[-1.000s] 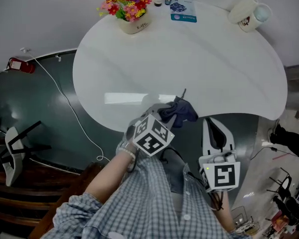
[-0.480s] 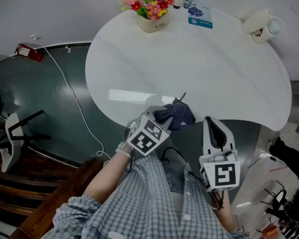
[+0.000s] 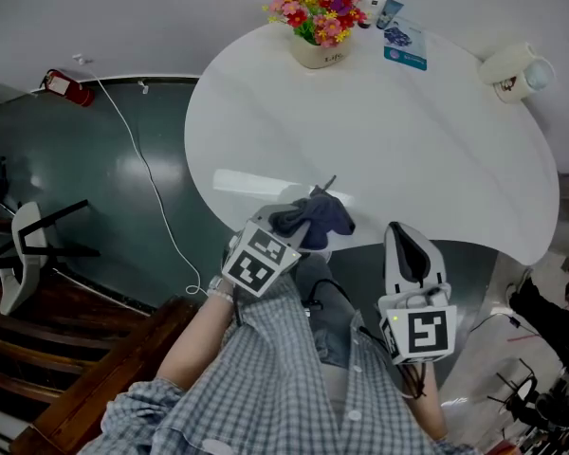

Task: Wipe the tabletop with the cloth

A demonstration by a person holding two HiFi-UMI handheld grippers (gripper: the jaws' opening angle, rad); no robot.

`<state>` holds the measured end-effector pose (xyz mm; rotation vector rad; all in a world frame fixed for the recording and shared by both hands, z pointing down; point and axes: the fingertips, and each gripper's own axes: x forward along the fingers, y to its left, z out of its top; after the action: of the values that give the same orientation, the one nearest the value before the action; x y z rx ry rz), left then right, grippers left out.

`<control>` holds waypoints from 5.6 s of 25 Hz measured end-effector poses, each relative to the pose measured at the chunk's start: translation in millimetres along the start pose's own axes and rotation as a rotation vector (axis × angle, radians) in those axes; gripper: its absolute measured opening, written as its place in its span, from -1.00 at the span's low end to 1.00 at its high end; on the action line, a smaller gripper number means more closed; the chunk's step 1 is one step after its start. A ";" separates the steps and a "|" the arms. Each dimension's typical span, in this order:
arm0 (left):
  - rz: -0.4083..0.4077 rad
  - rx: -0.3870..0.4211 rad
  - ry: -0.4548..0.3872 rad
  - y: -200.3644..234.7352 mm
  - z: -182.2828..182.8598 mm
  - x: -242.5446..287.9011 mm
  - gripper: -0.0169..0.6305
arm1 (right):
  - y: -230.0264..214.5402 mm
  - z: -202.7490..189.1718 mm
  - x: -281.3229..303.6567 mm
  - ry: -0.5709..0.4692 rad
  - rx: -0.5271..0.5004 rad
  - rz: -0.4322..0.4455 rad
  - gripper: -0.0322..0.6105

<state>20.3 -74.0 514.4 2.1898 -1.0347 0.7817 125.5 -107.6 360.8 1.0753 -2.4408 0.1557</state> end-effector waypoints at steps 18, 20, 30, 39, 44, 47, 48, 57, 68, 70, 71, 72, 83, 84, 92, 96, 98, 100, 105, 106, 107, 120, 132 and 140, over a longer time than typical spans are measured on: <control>0.205 -0.104 -0.044 103.2 -32.5 -71.3 -0.76 | 30.7 29.8 24.1 -0.016 -0.022 0.000 -0.87; 0.222 -0.125 -0.047 114.7 -34.7 -76.3 -0.76 | 31.7 30.6 25.2 -0.013 -0.022 -0.005 -0.87; 0.325 -0.128 -0.057 178.0 -39.4 -107.6 -0.76 | 45.5 37.4 28.3 -0.029 -0.022 -0.026 -0.87; 0.391 -0.125 -0.053 222.4 -32.0 -118.8 -0.76 | 47.9 37.3 29.9 -0.024 -0.003 -0.056 -0.87; 0.420 -0.106 -0.047 231.1 -26.7 -120.1 -0.76 | 45.3 32.7 26.3 -0.005 0.012 -0.080 -0.87; 0.423 -0.102 -0.046 230.5 -23.1 -116.6 -0.77 | 41.5 29.3 24.1 0.016 0.015 -0.094 -0.87; 0.422 -0.103 -0.046 230.2 -21.6 -115.1 -0.77 | 40.5 29.3 23.7 0.017 0.014 -0.098 -0.87; 0.393 -0.113 -0.068 218.5 0.2 -93.0 -0.77 | 30.6 26.8 17.7 -0.015 0.021 -0.107 -0.87; 0.291 -0.035 -0.077 172.2 36.0 -43.9 -0.77 | 14.7 15.2 4.9 -0.002 0.042 -0.140 -0.87; 0.262 -0.013 -0.074 159.3 43.9 -31.9 -0.77 | 11.2 13.8 1.8 -0.005 0.046 -0.148 -0.87; 0.248 -0.002 -0.073 152.9 47.8 -26.2 -0.77 | 9.4 12.3 -0.1 -0.003 0.048 -0.153 -0.87; 0.234 0.009 -0.071 146.8 51.5 -20.6 -0.77 | 7.3 9.9 -2.3 0.007 0.051 -0.159 -0.87; 0.096 0.096 -0.064 78.5 86.1 35.9 -0.77 | -12.3 -8.2 -19.0 0.038 0.077 -0.185 -0.87; 0.086 0.104 -0.063 73.9 88.7 40.5 -0.77 | -14.2 -7.9 -18.7 0.029 0.078 -0.184 -0.87; 0.017 0.151 -0.052 42.4 104.9 69.2 -0.77 | -27.6 -16.5 -20.7 0.021 0.093 -0.187 -0.87; -0.010 0.161 -0.050 25.6 114.9 84.4 -0.77 | -36.7 -25.2 -22.9 0.036 0.109 -0.193 -0.87; -0.023 0.164 -0.048 16.1 118.1 92.3 -0.77 | -39.7 -27.4 -23.6 0.038 0.112 -0.195 -0.87; -0.035 0.181 -0.042 6.5 120.7 100.4 -0.77 | -42.8 -29.3 -24.4 0.048 0.117 -0.199 -0.87; -0.077 0.243 -0.021 -17.7 130.7 117.4 -0.77 | -49.4 -32.7 -26.0 0.043 0.117 -0.202 -0.87; -0.085 0.243 -0.018 -21.8 132.4 120.7 -0.77 | -50.3 -33.2 -26.8 0.042 0.119 -0.203 -0.87; -0.088 0.246 -0.016 -25.2 134.5 123.8 -0.77 | -51.3 -33.9 -27.7 0.044 0.120 -0.204 -0.87; 0.006 0.139 -0.068 -0.5 150.4 130.7 -0.76 | -57.0 -35.7 -29.4 0.090 0.142 -0.234 -0.87; 0.132 0.090 -0.092 72.6 144.8 97.1 -0.76 | -34.8 -22.8 -11.8 0.053 0.101 -0.176 -0.87; 0.211 0.043 -0.106 124.4 132.0 64.5 -0.76 | -12.8 -12.0 6.1 0.053 0.087 -0.137 -0.87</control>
<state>-13.2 -263.4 505.6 2.2021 -1.3301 0.7938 135.6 -117.1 373.2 1.2557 -2.3226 0.2442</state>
